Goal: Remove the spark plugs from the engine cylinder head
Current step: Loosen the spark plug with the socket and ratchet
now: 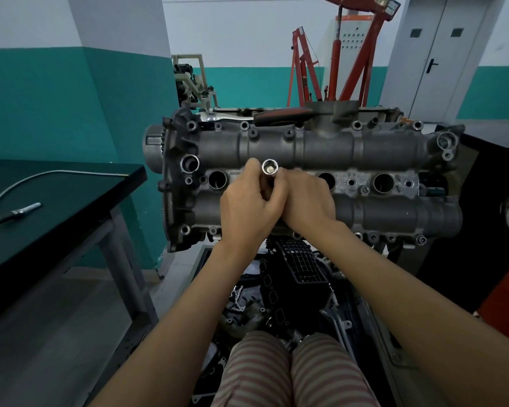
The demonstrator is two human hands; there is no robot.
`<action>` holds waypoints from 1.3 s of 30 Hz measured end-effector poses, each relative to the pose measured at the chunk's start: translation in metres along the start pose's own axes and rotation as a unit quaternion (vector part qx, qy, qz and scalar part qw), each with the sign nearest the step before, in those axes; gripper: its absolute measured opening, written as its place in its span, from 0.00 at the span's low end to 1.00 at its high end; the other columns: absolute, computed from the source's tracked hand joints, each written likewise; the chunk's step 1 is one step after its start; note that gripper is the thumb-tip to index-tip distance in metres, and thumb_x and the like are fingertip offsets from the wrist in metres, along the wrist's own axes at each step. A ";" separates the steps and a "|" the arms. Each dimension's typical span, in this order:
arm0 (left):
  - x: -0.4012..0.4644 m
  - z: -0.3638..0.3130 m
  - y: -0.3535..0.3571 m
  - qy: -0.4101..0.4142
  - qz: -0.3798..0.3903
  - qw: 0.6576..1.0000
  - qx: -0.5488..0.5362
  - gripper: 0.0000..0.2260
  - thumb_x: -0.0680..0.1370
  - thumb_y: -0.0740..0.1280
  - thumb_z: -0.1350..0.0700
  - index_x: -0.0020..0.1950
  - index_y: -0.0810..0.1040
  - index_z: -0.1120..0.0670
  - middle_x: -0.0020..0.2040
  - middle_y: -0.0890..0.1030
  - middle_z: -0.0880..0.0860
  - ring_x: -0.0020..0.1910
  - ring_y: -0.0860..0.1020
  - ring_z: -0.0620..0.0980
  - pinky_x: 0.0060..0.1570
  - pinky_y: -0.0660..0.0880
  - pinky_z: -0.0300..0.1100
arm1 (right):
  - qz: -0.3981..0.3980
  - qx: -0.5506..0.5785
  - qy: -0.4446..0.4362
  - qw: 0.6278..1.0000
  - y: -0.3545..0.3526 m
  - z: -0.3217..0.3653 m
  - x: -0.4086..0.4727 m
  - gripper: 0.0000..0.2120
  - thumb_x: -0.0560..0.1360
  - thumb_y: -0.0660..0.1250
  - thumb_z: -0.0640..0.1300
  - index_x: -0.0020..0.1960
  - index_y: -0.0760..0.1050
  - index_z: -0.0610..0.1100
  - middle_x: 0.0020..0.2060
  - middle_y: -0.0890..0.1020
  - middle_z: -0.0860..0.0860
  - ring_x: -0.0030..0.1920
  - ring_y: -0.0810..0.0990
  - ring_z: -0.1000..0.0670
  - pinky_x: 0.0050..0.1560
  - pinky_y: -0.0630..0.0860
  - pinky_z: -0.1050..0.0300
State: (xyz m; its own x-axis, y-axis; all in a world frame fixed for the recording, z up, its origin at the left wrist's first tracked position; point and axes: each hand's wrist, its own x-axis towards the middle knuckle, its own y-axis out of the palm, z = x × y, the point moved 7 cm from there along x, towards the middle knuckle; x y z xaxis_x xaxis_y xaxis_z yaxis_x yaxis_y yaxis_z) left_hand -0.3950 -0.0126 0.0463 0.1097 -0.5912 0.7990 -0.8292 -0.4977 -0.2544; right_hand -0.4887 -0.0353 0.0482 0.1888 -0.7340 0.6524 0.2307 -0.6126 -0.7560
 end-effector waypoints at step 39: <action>0.002 -0.001 0.000 -0.004 0.008 1.000 0.027 0.17 0.77 0.62 0.52 0.30 0.62 0.51 0.25 0.65 0.46 0.25 0.65 0.45 0.27 0.58 0.36 | -0.012 0.028 0.017 0.999 0.000 -0.001 0.000 0.09 0.78 0.54 0.49 0.50 0.66 0.43 0.45 0.79 0.48 0.42 0.79 0.44 0.34 0.61 0.55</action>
State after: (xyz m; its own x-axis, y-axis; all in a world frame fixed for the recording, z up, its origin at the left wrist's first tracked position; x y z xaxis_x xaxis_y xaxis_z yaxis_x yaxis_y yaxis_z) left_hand -0.3956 -0.0132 0.0484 0.1005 -0.6041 0.7906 -0.7996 -0.5219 -0.2971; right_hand -0.4899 -0.0355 0.0484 0.1505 -0.7287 0.6680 0.2887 -0.6139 -0.7347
